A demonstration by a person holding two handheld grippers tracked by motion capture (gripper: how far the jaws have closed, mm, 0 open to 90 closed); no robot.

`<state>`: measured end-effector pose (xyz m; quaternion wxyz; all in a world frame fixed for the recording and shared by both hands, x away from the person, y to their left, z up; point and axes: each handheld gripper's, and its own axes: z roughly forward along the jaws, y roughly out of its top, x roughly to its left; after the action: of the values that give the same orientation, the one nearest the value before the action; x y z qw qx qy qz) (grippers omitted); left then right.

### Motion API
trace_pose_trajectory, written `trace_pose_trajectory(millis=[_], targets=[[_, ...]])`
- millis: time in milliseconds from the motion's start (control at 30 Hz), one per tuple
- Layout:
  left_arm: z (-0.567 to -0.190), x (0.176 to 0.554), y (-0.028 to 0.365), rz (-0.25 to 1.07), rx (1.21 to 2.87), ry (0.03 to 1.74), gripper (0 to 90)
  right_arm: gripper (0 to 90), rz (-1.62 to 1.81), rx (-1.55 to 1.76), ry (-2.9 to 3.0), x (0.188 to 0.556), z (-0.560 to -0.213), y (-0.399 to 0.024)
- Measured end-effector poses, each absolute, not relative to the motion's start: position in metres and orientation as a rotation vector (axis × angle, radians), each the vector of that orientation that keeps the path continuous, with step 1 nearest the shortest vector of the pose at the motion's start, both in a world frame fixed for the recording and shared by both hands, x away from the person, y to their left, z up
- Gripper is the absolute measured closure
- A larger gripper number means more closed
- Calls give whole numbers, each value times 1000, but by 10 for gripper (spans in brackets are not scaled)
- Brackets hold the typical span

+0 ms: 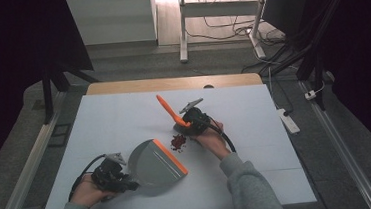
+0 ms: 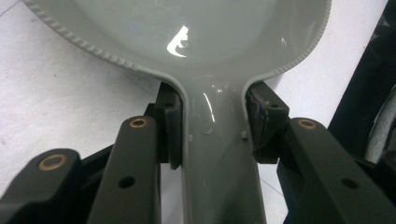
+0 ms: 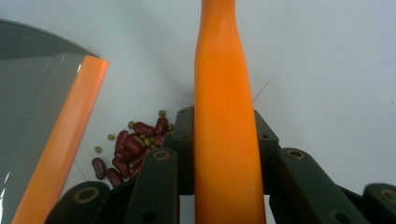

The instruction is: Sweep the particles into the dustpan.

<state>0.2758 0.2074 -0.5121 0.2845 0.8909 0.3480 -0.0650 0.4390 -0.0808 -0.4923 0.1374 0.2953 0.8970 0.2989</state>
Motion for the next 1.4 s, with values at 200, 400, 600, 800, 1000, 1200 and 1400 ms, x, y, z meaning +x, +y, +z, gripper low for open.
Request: trace_pose_trajectory(millis=[200, 400, 600, 800, 1000, 1200, 1400], targets=[[-513, 276, 207, -176, 2380, 933, 616, 709, 876, 841, 2600, 434, -493, -79], [-513, 276, 207, -177, 2377, 936, 617, 710, 885, 830, 2602, 430, -493, -77], [-512, 276, 207, -176, 2381, 933, 617, 709, 888, 809, 2611, 424, -494, -74], [-513, 276, 206, -179, 2380, 934, 617, 709, 902, 810, 2615, 420, -494, -72], [-513, 276, 206, -178, 2381, 936, 617, 709, 899, 799, 2623, 414, -494, -69], [-513, 276, 206, -181, 2382, 935, 617, 709, 898, 763, 2640, 406, -494, -63], [-514, 277, 206, -185, 2380, 938, 617, 709, 919, 767, 2659, 404, -495, -61]])
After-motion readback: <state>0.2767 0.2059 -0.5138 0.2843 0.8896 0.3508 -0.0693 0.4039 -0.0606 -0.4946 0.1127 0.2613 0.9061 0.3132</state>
